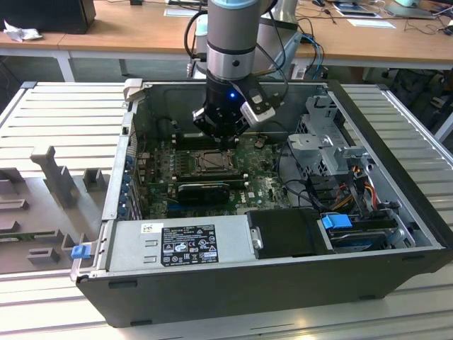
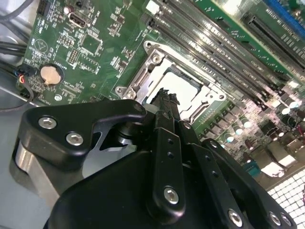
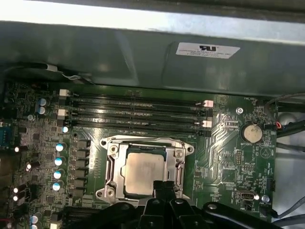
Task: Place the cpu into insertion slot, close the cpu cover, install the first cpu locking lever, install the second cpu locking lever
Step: 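Install the second cpu locking lever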
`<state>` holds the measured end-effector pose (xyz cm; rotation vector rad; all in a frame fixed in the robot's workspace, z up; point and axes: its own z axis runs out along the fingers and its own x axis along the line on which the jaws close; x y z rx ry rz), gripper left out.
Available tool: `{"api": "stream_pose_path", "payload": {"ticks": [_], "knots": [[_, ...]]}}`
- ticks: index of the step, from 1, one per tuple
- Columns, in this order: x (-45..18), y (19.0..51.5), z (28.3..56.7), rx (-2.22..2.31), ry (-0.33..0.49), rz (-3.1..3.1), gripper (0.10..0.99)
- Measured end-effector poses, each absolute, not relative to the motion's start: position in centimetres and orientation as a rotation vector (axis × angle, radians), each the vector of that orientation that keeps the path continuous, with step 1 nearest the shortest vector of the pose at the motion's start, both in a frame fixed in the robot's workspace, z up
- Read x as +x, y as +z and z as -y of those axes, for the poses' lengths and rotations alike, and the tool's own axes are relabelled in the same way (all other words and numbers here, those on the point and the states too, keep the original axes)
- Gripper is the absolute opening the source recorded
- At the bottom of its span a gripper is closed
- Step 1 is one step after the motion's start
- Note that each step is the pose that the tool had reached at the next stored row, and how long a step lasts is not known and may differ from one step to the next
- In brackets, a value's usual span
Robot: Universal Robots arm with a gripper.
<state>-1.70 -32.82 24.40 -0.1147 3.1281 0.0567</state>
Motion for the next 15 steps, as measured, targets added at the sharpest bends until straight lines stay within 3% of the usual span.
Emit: {"api": "stream_pose_path", "payload": {"ticks": [15], "knots": [[-1.7,24.0,35.5,-0.115,0.063,-3.158,0.106]]}}
